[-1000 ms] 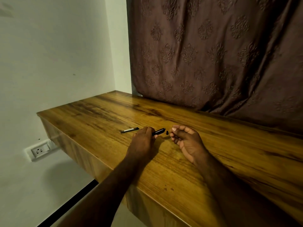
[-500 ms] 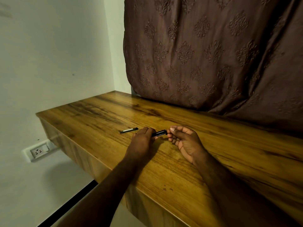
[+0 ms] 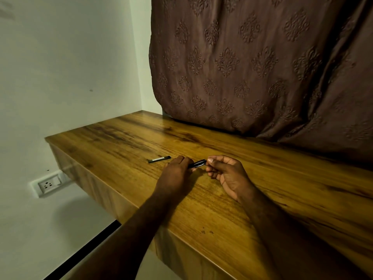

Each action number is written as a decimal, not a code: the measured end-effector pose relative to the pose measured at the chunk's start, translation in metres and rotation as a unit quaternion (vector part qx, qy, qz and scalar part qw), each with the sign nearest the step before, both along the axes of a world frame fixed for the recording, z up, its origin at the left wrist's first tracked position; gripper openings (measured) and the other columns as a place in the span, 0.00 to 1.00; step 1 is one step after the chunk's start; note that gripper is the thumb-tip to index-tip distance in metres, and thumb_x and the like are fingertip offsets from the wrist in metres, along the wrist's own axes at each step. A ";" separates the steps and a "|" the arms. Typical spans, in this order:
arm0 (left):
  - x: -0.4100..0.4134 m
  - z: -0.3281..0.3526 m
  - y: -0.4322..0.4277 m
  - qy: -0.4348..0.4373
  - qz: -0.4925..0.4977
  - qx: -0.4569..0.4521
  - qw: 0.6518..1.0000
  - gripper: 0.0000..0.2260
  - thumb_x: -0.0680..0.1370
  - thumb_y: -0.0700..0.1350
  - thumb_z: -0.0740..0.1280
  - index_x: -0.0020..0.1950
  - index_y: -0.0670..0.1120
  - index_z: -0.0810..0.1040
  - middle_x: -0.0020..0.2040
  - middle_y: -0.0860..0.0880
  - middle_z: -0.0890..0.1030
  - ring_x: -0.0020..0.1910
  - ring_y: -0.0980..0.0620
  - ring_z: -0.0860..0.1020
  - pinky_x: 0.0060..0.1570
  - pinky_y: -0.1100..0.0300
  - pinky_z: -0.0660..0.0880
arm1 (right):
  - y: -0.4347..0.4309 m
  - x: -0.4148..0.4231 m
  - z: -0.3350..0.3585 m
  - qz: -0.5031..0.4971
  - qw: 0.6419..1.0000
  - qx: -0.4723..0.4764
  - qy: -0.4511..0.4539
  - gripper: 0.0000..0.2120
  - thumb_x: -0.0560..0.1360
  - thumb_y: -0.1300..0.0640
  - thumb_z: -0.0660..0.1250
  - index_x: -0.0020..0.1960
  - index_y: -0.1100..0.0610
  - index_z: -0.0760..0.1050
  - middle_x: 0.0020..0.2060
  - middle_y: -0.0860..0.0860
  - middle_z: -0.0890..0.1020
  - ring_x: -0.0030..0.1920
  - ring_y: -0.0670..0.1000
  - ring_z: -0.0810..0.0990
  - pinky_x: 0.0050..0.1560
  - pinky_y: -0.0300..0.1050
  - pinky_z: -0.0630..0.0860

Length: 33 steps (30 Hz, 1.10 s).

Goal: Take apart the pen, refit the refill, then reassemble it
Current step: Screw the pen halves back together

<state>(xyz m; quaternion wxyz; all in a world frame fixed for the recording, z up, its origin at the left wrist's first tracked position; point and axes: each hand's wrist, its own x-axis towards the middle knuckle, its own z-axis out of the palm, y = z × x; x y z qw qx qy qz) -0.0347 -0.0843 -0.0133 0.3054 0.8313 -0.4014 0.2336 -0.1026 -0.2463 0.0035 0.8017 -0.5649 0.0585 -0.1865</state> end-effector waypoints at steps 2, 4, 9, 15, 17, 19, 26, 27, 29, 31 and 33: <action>0.000 0.001 0.001 0.005 -0.010 -0.003 1.000 0.16 0.76 0.59 0.59 0.51 0.48 0.77 0.45 0.48 0.79 0.43 0.47 0.77 0.43 0.52 0.74 | 0.001 0.000 0.000 -0.002 1.000 -0.011 0.005 0.03 0.73 0.67 0.68 0.45 0.64 0.80 0.35 0.56 0.83 0.32 0.48 0.80 0.31 0.39 0.76; -0.001 0.002 0.001 0.007 -0.016 -0.005 1.000 0.17 0.76 0.59 0.57 0.51 0.48 0.77 0.45 0.48 0.79 0.43 0.47 0.77 0.43 0.51 0.74 | 0.002 0.000 0.000 -0.002 1.000 -0.015 0.009 0.04 0.73 0.68 0.68 0.46 0.64 0.80 0.35 0.56 0.82 0.32 0.48 0.79 0.31 0.39 0.75; 0.000 0.002 0.001 0.013 -0.019 -0.005 1.000 0.12 0.76 0.53 0.60 0.50 0.47 0.76 0.44 0.47 0.80 0.43 0.45 0.77 0.43 0.51 0.74 | 0.000 0.001 -0.002 0.015 0.999 -0.029 0.011 0.05 0.74 0.67 0.67 0.48 0.65 0.80 0.35 0.55 0.83 0.32 0.47 0.79 0.31 0.38 0.75; -0.005 0.005 0.002 0.036 -0.029 -0.024 0.999 0.24 0.74 0.64 0.53 0.51 0.47 0.77 0.44 0.46 0.81 0.41 0.47 0.78 0.40 0.54 0.73 | -0.001 0.003 -0.005 0.024 0.998 -0.055 0.024 0.08 0.77 0.69 0.63 0.51 0.63 0.80 0.38 0.57 0.83 0.34 0.48 0.79 0.34 0.40 0.76; -0.004 0.005 0.002 0.029 -0.025 -0.019 0.999 0.21 0.75 0.61 0.55 0.52 0.47 0.77 0.44 0.46 0.81 0.41 0.47 0.78 0.39 0.54 0.73 | 0.000 0.004 -0.005 0.020 0.997 -0.068 0.033 0.09 0.77 0.70 0.62 0.54 0.65 0.78 0.39 0.57 0.83 0.35 0.49 0.79 0.34 0.40 0.76; -0.003 0.004 0.002 0.018 -0.018 -0.010 1.000 0.14 0.77 0.56 0.61 0.52 0.47 0.76 0.44 0.46 0.81 0.41 0.46 0.78 0.39 0.55 0.73 | 0.002 0.005 -0.005 0.008 0.995 -0.094 0.043 0.10 0.78 0.70 0.60 0.56 0.67 0.77 0.40 0.57 0.83 0.35 0.49 0.79 0.34 0.39 0.76; -0.002 0.004 0.004 0.028 -0.026 -0.026 0.999 0.19 0.75 0.59 0.57 0.54 0.47 0.77 0.46 0.47 0.82 0.42 0.48 0.78 0.39 0.57 0.72 | 0.009 0.006 -0.003 -0.134 0.970 -0.192 0.059 0.17 0.77 0.73 0.56 0.61 0.61 0.74 0.45 0.53 0.81 0.32 0.47 0.77 0.32 0.39 0.74; -0.002 0.004 0.004 0.030 -0.029 -0.031 0.999 0.21 0.75 0.61 0.56 0.54 0.47 0.77 0.46 0.47 0.82 0.42 0.49 0.78 0.39 0.58 0.72 | 0.008 0.007 -0.004 -0.165 0.963 -0.207 0.052 0.17 0.77 0.72 0.56 0.61 0.61 0.75 0.45 0.52 0.81 0.33 0.47 0.77 0.32 0.39 0.74; -0.003 0.005 0.004 0.034 -0.029 -0.038 0.998 0.22 0.75 0.63 0.55 0.54 0.48 0.77 0.46 0.48 0.82 0.42 0.50 0.78 0.39 0.58 0.71 | 0.006 0.006 -0.004 -0.219 0.948 -0.229 0.039 0.17 0.77 0.71 0.57 0.60 0.60 0.76 0.46 0.52 0.81 0.34 0.47 0.78 0.34 0.38 0.74; -0.003 0.005 0.004 0.037 -0.026 -0.043 0.998 0.23 0.75 0.63 0.55 0.55 0.48 0.77 0.47 0.48 0.82 0.42 0.51 0.78 0.39 0.58 0.72 | 0.004 0.006 -0.004 -0.253 0.938 -0.236 0.028 0.16 0.77 0.70 0.58 0.59 0.59 0.77 0.47 0.53 0.81 0.34 0.48 0.78 0.34 0.38 0.74; -0.003 0.005 0.005 0.038 -0.028 -0.046 0.998 0.23 0.75 0.64 0.55 0.55 0.48 0.77 0.47 0.48 0.82 0.42 0.51 0.78 0.40 0.59 0.72 | 0.004 0.006 -0.005 -0.266 0.933 -0.242 0.016 0.15 0.77 0.69 0.58 0.58 0.59 0.78 0.47 0.53 0.82 0.34 0.48 0.78 0.34 0.38 0.74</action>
